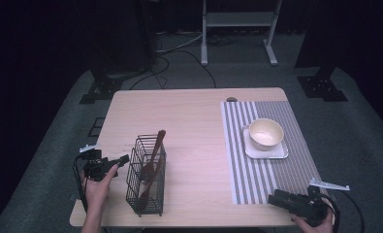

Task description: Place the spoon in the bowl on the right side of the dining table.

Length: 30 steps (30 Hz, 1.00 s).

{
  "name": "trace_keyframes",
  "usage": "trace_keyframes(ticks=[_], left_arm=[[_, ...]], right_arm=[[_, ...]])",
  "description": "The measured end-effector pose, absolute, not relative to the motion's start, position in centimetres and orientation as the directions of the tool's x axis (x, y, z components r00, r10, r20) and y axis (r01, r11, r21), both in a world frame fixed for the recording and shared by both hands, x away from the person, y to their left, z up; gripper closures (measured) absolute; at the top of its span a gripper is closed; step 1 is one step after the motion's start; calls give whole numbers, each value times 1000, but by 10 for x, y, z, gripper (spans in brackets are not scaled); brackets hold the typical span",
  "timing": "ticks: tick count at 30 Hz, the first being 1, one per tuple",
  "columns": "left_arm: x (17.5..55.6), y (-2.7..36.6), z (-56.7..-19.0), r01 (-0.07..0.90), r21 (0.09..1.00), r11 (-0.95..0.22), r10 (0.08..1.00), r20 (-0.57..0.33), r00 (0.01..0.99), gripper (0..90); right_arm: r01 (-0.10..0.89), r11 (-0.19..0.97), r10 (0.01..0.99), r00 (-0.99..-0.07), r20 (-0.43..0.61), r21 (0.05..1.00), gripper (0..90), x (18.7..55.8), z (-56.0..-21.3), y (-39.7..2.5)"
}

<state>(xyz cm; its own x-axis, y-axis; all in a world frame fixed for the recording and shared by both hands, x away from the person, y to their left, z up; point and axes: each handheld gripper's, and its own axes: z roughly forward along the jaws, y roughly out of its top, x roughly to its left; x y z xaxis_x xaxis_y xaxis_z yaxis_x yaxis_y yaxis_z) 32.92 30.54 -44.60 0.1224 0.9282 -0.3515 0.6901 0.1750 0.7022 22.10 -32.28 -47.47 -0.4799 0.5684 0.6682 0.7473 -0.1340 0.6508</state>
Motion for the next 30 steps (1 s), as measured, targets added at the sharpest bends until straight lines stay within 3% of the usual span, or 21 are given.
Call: trace_keyframes(ticks=[30], left_arm=[[329, 306, -447, 692, 702, 170, 928, -350, 128, 20]], right_arm=[[755, 20, 520, -568, 638, 655, 271, 257, -434, -272]])
